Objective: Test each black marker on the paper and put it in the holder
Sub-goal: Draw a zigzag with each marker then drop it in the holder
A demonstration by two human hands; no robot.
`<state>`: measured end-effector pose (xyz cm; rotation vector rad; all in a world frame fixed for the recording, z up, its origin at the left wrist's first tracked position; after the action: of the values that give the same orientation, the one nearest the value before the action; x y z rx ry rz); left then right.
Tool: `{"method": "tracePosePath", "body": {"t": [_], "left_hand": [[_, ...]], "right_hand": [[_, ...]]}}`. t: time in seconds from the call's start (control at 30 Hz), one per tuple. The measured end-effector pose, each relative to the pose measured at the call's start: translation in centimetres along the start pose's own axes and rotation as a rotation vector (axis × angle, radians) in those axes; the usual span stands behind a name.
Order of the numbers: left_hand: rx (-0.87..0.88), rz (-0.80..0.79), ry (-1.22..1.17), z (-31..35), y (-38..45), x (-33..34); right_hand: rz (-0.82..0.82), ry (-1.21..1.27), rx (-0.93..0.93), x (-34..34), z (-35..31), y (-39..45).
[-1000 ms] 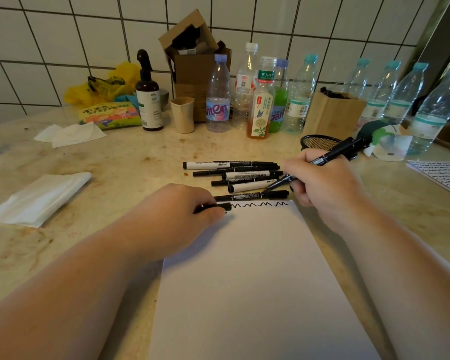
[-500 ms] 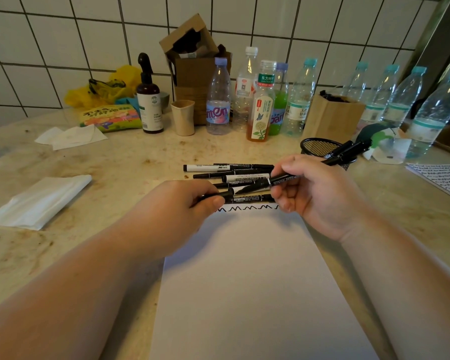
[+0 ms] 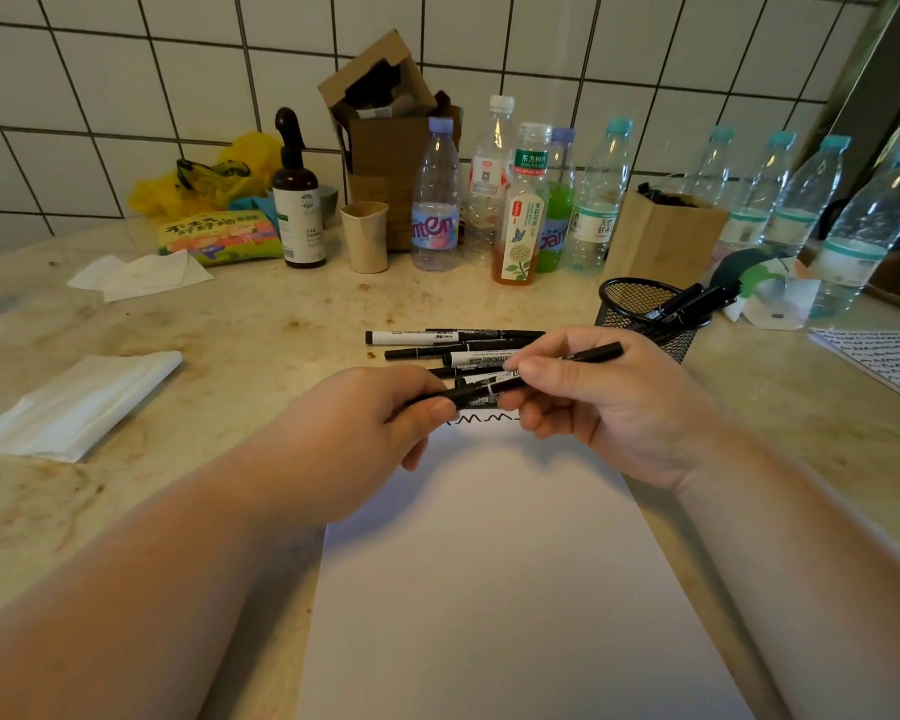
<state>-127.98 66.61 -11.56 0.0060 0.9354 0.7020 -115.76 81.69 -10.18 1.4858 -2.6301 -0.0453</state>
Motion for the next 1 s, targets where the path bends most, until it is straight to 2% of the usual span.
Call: {"method": "tracePosePath", "body": {"t": [0.33,0.5,0.6,0.7,0.8,0.9,1.0], "left_hand": [[-0.101,-0.072,-0.183,0.0,-0.3,-0.1],[-0.162,-0.192,-0.443,0.8,-0.8,0.1],[-0.176,-0.173,-0.565,1.2,-0.6,0.0],[-0.106,-0.103,-0.444,1.6,-0.2,-0.1],[-0.118,-0.033,-0.279,0.8,0.0,-0.2],[-0.179,0.062,-0.117,-0.9,0.2,-0.9],[-0.166,0.129,0.095,-1.6,0.4,-1.4]], "right_hand": [[-0.071,-0.061,-0.099,0.6,-0.1,-0.2],[-0.104,-0.092,-0.133,0.8,-0.7,-0.5],[-0.069,-0.024,-0.163,0.8,-0.8,-0.3],[-0.026,-0.026,-0.223,0.8,-1.0,0.0],[0.086,-0.040,-0.308,-0.5,-2.0,-0.1],[0.344,-0.111,-0.424,-3.3,-3.6,-0.3],[0.581,-0.171,-0.486,-5.1,-4.3,-0.5]]}}
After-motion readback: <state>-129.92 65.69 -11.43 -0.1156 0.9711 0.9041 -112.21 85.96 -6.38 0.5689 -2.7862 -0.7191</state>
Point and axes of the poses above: each hand's wrist, its own y-axis towards the middle knuckle, its own x-axis out of the palm, z = x × y, the point moved 6 cm from there along y, towards the middle knuckle, and after that the axes turned 9 degrees about z, right-handed, at the moved point
